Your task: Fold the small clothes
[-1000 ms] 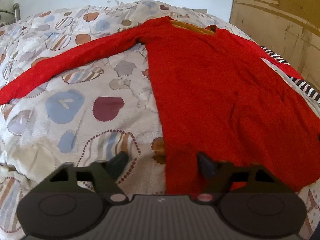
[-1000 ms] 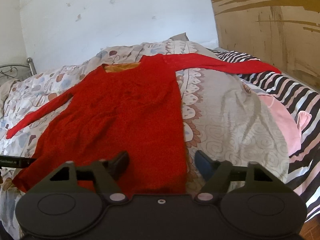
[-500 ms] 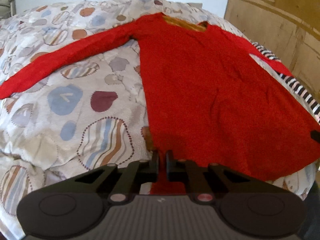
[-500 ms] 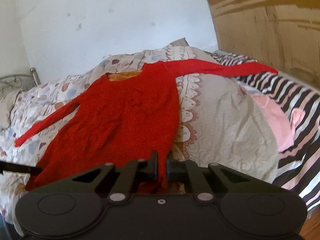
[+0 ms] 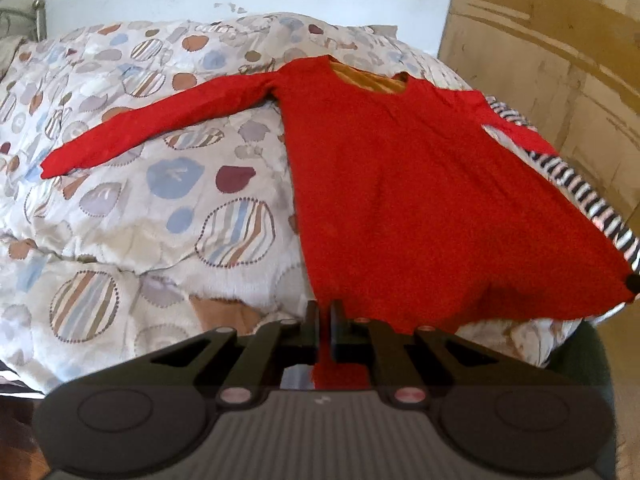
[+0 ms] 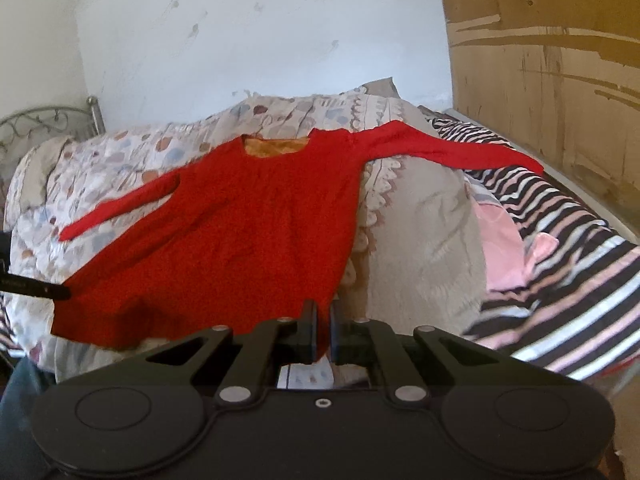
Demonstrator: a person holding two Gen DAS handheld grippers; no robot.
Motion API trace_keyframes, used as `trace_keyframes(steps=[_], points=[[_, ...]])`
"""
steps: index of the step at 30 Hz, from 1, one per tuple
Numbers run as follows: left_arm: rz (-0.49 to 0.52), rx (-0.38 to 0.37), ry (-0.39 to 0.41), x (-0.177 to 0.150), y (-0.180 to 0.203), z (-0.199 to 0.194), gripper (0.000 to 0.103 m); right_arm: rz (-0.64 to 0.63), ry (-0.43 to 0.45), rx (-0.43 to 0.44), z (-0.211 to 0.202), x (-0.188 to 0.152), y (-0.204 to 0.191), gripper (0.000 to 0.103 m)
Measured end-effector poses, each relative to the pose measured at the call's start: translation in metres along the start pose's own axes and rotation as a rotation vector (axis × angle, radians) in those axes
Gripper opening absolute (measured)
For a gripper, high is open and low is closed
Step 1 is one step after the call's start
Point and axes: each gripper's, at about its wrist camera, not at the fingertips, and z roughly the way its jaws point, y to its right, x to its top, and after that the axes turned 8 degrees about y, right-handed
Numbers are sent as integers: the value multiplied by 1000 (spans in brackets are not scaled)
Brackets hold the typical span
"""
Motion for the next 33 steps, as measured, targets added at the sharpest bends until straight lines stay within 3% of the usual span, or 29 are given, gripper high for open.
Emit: trace_keyframes(steps=[3,6,8,10,12,14,16,18,20,23,33], points=[[0,17,-12,-2,2,12,5,-1,-14,-10,8,-6,2,5],[-74,-16,-49,2,-2,24,8,42,-30,2,22,-10,6,8],[-103,-30,-70,1,-3,30,17,45,-38,6,30,-9,8,22],[-113,-26,-78,3,-5,34,44,60,-41,19,35,-7,13,30],[-107,-4,-69,8,-6,37,62,72,-39,14,41,-4,19,41],[-101,13,-46,16,-6,41,70,93,-31,7,48,1,28,60],[-92,27,-18,27,-4,46,88,116,-20,2,57,8,39,70],[-83,54,30,40,1,52,97,126,0,-11,68,17,51,79],[-63,65,78,54,9,61,102,134,30,-29,81,29,63,93],[-19,64,138,76,27,81,103,136,66,-57,108,48,85,100],[135,57,172,149,78,190,103,296,129,-205,221,113,197,102]])
